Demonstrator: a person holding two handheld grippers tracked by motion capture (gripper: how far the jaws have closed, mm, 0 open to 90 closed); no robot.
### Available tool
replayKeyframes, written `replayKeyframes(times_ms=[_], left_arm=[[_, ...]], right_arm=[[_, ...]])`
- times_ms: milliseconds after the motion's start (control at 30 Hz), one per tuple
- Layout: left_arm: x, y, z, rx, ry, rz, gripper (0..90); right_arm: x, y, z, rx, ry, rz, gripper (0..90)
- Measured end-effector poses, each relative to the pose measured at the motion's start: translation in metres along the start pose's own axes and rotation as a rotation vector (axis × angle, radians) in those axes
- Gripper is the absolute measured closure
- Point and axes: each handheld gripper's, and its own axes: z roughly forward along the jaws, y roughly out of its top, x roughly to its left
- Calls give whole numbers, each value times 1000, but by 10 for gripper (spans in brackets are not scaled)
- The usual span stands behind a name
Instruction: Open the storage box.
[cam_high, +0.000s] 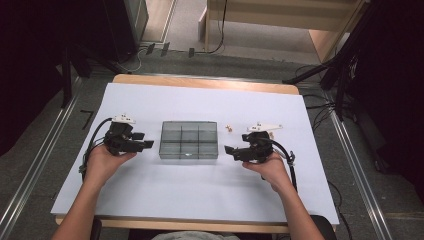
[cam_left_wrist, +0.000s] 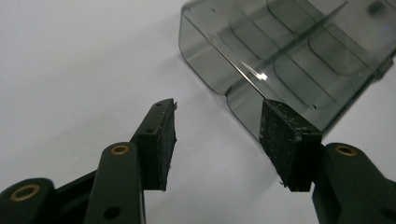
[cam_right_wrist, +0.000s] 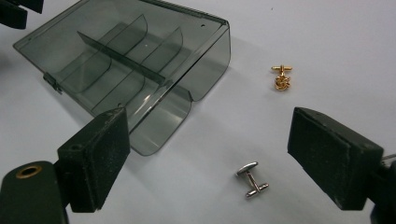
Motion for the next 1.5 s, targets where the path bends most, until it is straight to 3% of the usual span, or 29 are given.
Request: replayKeyframes(times_ms=[33, 133, 167, 267, 433, 667, 767, 1100, 1200, 1367, 1500], left_arm=[[-1, -1, 0, -4, -14, -3, 493], [-2, -1, -2, -20, -27, 3, 512], [-4, -2, -3, -33, -23, 28, 512], [-6, -2, -3, -27, -24, 40, 513], [-3, -5, -5, -50, -42, 19, 523], [-5, -4, -7, -53, -40, 10, 470], [-5, -3, -7, -44, -50, -12, 454], [-9, -3, -9, -55, -57, 6, 440], [-11, -2, -9, -61, -60, 6, 438], [-15, -3, -10, -72, -60, 30, 423], [-18, -6, -10, -85, -67, 26, 421]], right_arm=[[0, -1, -3, -10, -23, -28, 152], [-2, -3, -9, -44, -56, -27, 206], [-3, -3, -11, -53, -57, -19, 227], [-4, -4, -14, -67, -61, -1, 267], [-1, -3, -13, -72, -44, -19, 354], [7, -3, -10, -54, -27, -48, 377], [8, -3, -9, -53, -27, -56, 383], [15, -3, -10, -52, -40, -65, 423], [16, -4, -8, -40, -45, -44, 446], [21, -4, -9, -36, -55, -56, 466], [29, -2, -12, -52, -58, -75, 480]])
